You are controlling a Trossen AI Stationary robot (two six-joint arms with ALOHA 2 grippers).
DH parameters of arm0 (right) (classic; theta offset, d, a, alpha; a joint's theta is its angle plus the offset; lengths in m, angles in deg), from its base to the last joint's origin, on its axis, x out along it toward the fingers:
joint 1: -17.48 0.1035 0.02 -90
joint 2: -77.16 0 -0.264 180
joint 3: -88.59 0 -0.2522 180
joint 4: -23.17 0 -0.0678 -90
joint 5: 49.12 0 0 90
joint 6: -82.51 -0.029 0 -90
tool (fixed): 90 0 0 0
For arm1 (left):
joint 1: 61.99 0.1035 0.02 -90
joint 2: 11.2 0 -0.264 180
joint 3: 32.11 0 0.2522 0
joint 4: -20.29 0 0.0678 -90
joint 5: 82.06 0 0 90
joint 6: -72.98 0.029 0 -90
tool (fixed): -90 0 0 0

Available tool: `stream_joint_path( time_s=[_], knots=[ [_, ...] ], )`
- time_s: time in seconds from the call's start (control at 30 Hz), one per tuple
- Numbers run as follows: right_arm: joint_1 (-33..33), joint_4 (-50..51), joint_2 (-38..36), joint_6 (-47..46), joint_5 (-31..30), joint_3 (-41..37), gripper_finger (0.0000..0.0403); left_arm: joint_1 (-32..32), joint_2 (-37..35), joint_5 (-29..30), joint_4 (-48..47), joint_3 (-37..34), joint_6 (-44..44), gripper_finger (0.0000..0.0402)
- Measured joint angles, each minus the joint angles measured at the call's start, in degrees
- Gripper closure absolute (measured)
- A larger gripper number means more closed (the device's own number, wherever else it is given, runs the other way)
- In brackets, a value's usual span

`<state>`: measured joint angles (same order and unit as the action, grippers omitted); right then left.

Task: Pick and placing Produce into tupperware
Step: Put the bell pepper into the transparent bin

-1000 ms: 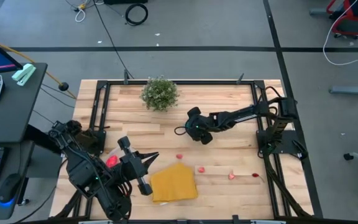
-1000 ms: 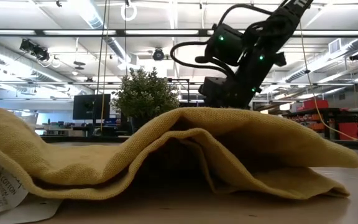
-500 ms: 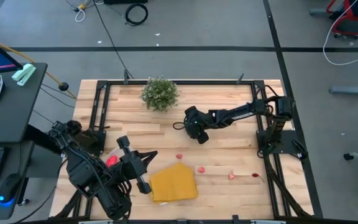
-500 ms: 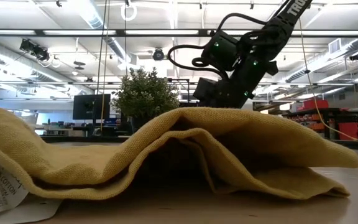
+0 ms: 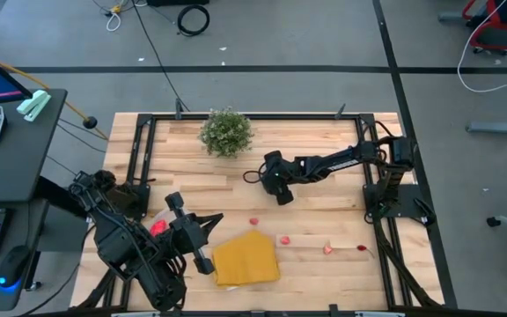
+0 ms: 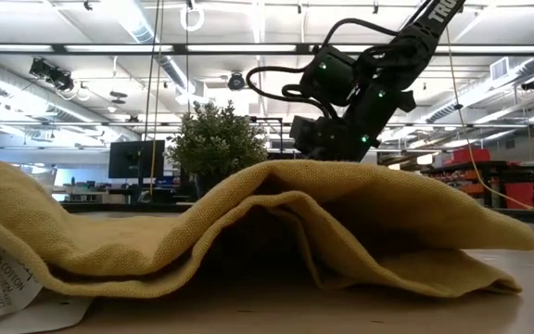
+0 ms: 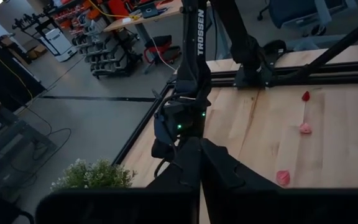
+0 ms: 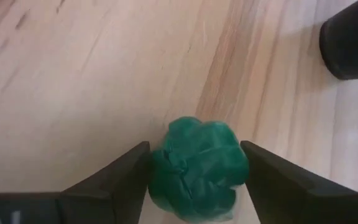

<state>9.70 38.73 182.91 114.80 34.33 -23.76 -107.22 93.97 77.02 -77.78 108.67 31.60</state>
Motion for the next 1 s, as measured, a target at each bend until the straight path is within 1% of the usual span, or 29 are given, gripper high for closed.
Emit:
stream_joint_path(
  time_s=[0.17,0.3,0.37,0.5,0.63,0.7,0.77,0.83,0.9,1.0],
  knots=[
    [3.1,-0.7,0.0,-6.1,0.8,1.2,0.0181,0.1,0.0,0.0,0.0,0.0,-0.4,0.0382],
    [7.5,-4.5,0.0,-12.0,4.8,4.3,0.0180,0.1,0.0,0.0,0.0,0.0,-1.4,0.0378],
    [10.0,-9.2,0.0,-15.4,7.2,6.3,0.0179,0.1,0.0,0.0,0.0,0.0,-1.9,0.0381],
    [14.8,-21.8,0.1,-20.5,10.9,10.0,0.0179,0.1,0.0,0.1,0.5,0.0,-1.9,0.0390],
    [18.7,-31.8,2.3,-23.4,12.8,15.0,0.0178,0.4,0.0,0.1,1.9,0.0,-1.9,0.0394],
    [20.6,-34.8,5.3,-24.7,13.5,18.6,0.0177,0.6,0.0,0.1,3.2,0.0,-1.6,0.0393],
    [22.4,-36.2,10.1,-25.2,14.5,23.8,0.0177,0.8,0.0,0.2,4.0,0.0,-1.5,0.0389],
    [24.3,-35.9,16.2,-24.4,15.1,30.8,0.0177,0.8,0.0,0.3,4.5,0.0,-1.5,0.0383],
    [25.5,-34.2,22.1,-21.6,14.8,38.1,0.0176,0.8,0.0,0.4,4.7,0.0,-1.5,0.0379],
    [25.8,-30.2,29.9,-17.2,9.7,49.8,0.0176,0.7,0.0,0.4,5.0,0.0,-2.3,0.0379]
  ],
)
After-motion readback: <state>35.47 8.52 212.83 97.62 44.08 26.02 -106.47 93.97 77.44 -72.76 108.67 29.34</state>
